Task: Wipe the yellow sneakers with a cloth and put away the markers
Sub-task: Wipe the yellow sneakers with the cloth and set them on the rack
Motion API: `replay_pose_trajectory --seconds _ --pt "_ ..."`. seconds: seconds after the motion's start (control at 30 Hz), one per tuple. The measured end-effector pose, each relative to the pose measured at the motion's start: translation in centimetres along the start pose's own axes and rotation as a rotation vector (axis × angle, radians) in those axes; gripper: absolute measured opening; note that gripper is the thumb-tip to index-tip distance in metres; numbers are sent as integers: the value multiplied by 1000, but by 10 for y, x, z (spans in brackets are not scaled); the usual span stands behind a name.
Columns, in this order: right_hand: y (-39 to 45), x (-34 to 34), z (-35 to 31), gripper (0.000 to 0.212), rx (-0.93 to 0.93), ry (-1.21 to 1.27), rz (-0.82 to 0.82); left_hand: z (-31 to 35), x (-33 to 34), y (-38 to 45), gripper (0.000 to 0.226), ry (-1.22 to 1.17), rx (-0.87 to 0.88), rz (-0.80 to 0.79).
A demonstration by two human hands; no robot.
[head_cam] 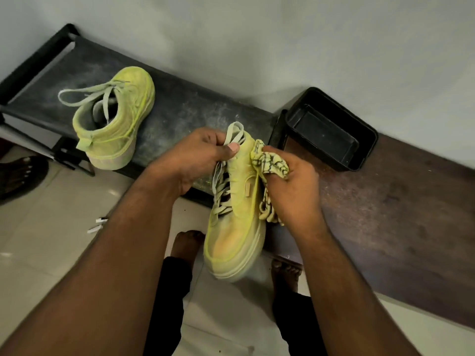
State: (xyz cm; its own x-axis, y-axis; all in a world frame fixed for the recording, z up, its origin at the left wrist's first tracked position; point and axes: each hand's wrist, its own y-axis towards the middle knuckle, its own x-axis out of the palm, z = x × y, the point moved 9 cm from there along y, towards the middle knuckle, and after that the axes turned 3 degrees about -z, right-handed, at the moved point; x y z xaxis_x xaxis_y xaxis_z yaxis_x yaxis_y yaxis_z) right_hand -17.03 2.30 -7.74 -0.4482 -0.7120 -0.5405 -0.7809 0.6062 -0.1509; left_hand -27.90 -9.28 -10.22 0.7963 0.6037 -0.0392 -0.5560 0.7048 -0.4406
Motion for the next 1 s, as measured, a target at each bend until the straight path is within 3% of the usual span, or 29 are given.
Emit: replay_pose_trajectory --seconds 0.07,0.17,0.27,0.37,0.43,0.57,0.6,0.73,0.9,1.0 --pt "-11 0 -3 44 -76 35 -29 0 -3 1 32 -41 15 8" --pt "-34 5 -32 44 -375 81 -115 3 -11 1 44 -94 39 52" --pt "-37 15 -42 46 -623 -130 -164 4 -14 0 35 -118 49 41" --pt "-14 2 -14 56 -432 -349 18 -4 -15 0 28 -105 -2 46" --pt "-14 0 -11 59 -354 -341 80 -7 -16 1 35 -133 -28 64" --pt "-39 31 -48 44 -714 -324 -59 -11 -21 0 25 -187 -72 121" --pt "-36 32 -46 41 -733 -354 -55 -13 -22 1 24 -195 -80 124" --pt "-10 6 -13 62 -435 -383 104 -16 -25 1 27 -175 -92 133" --pt "-40 37 -48 46 -759 -360 -36 -12 -19 2 32 -160 -101 96" --pt "-13 12 -17 54 -498 -352 105 -13 -17 2 31 -182 -108 97"
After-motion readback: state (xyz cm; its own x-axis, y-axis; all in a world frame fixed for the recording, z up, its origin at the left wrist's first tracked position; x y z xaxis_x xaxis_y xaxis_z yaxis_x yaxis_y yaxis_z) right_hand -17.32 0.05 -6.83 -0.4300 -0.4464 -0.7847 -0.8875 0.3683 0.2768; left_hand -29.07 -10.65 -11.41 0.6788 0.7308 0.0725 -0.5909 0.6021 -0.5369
